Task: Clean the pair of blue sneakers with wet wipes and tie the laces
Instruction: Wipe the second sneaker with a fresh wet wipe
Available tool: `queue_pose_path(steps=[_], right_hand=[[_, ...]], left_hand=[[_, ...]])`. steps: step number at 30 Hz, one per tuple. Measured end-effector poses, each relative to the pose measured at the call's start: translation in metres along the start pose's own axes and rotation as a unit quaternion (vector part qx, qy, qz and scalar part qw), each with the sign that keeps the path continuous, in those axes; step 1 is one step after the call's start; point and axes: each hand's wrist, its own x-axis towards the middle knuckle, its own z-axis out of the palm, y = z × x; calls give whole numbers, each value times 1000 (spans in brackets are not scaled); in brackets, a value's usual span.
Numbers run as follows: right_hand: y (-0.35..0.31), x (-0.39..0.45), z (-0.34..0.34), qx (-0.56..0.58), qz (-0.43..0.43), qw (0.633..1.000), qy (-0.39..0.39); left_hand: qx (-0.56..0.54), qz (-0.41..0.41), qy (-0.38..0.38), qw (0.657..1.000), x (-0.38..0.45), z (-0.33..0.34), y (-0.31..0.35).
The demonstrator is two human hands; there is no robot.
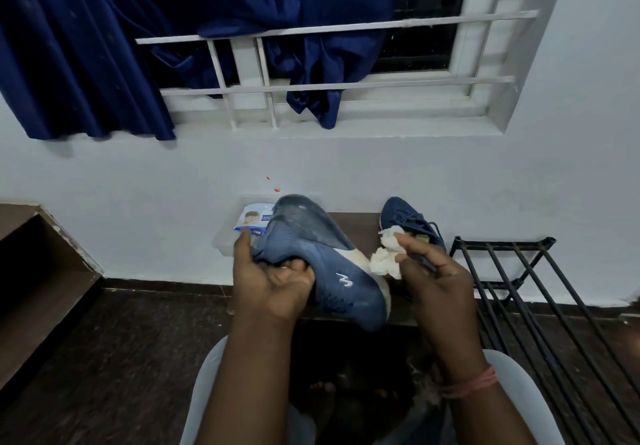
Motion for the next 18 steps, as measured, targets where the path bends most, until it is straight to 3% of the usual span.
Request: queue_pose_path(steps=[3, 7, 11, 15, 18], right_hand=[[-8, 1, 8, 21, 35, 999, -20], [-23, 4, 15, 36, 15, 998, -48], [-39, -2, 29, 95, -19, 992, -74], [-57, -13, 32, -62, -125, 989, -39], [-67, -23, 36, -150, -178, 969, -80]], left_hand=[[37, -6, -9, 999, -6, 11, 1], [64, 29, -80, 994, -12, 14, -6], [183, 47, -114, 975, -32, 28, -16], [330, 114, -113, 930, -43, 36, -20], [431, 170, -84, 882, -39, 27, -24]])
